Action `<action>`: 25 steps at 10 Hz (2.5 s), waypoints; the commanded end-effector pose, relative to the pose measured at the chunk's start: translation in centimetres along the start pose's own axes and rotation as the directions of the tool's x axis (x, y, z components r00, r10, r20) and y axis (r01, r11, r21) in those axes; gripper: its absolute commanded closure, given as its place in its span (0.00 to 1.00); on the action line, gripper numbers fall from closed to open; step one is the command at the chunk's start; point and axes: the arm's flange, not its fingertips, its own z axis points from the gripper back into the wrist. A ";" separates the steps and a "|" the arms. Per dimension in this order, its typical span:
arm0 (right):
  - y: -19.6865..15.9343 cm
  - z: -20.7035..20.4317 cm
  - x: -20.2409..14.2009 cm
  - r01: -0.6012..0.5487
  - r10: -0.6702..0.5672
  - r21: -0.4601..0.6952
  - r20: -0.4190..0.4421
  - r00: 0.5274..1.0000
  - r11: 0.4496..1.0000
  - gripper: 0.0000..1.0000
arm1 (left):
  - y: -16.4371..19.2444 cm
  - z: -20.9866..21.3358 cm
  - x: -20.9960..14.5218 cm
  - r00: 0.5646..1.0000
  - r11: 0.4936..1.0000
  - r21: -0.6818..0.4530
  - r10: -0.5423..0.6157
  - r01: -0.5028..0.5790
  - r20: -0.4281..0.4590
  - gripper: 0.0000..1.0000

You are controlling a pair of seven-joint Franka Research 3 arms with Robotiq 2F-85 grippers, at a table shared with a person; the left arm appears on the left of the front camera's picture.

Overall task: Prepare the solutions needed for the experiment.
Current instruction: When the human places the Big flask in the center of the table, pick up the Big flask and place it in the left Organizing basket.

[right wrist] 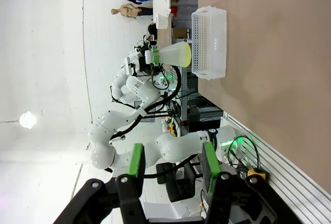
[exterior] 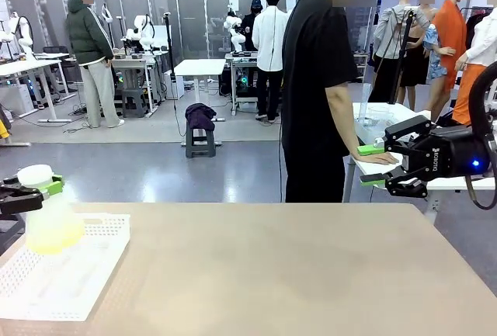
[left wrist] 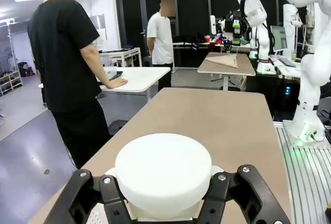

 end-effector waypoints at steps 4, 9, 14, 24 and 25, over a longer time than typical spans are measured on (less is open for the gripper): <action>0.2 0.0 0.0 -0.006 0.006 0.013 -0.004 1.000 1.000 0.44 | 0.2 -0.1 0.1 1.000 1.000 -0.016 0.000 -0.001 -0.013 1.00; 0.2 0.0 0.0 -0.006 0.006 0.013 -0.004 1.000 1.000 0.44 | 1.0 0.5 -1.2 1.000 1.000 -0.015 -0.018 0.018 0.013 0.77; 0.2 0.0 0.0 -0.006 0.006 0.013 -0.004 1.000 1.000 0.44 | 3.9 0.8 -6.5 0.994 0.990 -0.090 -0.109 0.107 -0.017 0.77; 0.2 0.0 0.0 -0.006 0.006 0.013 -0.004 1.000 1.000 0.44 | 6.8 -0.8 -12.9 1.000 0.985 -0.172 -0.012 0.017 0.028 0.77; 0.2 0.0 0.0 -0.006 0.006 0.013 -0.004 1.000 1.000 0.44 | 7.0 -0.8 -13.2 1.000 0.984 -0.180 -0.002 0.005 0.018 0.77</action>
